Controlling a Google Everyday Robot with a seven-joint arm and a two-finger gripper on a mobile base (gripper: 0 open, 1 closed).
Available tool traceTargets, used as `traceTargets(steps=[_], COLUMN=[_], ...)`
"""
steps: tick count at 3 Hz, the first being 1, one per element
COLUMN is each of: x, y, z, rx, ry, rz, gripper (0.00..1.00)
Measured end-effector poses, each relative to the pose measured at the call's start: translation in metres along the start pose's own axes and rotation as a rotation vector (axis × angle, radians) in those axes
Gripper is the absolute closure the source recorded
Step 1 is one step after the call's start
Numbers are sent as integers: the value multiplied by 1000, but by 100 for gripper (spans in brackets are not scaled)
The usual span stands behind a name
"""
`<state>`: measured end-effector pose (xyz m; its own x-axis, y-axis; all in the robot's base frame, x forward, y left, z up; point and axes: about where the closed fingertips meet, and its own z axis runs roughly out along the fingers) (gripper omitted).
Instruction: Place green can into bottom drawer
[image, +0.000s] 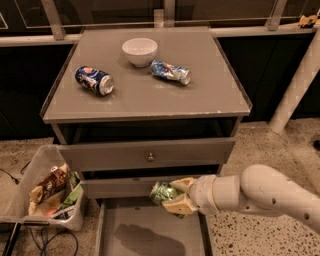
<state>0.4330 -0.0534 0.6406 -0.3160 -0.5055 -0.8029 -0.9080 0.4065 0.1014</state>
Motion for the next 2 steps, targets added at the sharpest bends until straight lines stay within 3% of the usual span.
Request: traceTargets(steps=[1,2], x=[31,57], y=[-27,-83], z=[32,42], rx=[85,244], ry=[4,-19], rz=[-12,40], gripper=[100,100])
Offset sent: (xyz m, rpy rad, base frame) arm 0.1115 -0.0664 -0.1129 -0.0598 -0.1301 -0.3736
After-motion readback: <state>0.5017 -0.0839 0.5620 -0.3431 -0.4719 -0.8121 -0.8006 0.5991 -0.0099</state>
